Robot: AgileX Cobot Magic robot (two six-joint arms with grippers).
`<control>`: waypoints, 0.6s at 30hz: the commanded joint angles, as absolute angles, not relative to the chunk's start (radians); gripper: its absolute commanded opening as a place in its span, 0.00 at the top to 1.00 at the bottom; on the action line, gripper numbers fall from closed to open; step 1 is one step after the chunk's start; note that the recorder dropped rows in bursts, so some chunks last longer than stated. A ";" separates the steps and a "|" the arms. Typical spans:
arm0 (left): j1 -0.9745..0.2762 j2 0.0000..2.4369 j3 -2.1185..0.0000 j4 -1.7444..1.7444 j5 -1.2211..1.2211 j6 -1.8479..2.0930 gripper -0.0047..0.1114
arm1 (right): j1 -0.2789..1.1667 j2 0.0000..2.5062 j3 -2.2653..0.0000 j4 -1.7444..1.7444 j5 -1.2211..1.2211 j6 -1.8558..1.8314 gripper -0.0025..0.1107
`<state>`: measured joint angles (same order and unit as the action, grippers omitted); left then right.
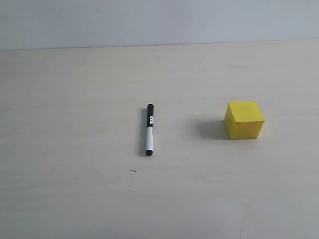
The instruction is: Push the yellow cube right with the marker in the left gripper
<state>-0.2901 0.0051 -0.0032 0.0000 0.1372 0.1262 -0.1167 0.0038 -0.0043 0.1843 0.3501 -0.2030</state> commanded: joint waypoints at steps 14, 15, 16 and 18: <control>-0.216 0.000 0.000 -0.006 0.371 0.120 0.96 | -0.123 0.000 0.000 0.184 0.343 -0.204 0.98; -0.216 0.000 0.000 -0.006 0.371 0.120 0.96 | -0.123 0.000 0.000 0.184 0.343 -0.204 0.98; -0.216 0.000 0.000 -0.006 0.371 0.120 0.96 | -0.123 0.000 0.000 0.184 0.343 -0.204 0.98; -0.216 0.000 0.000 -0.006 0.371 0.120 0.96 | -0.123 0.000 0.000 0.184 0.343 -0.204 0.98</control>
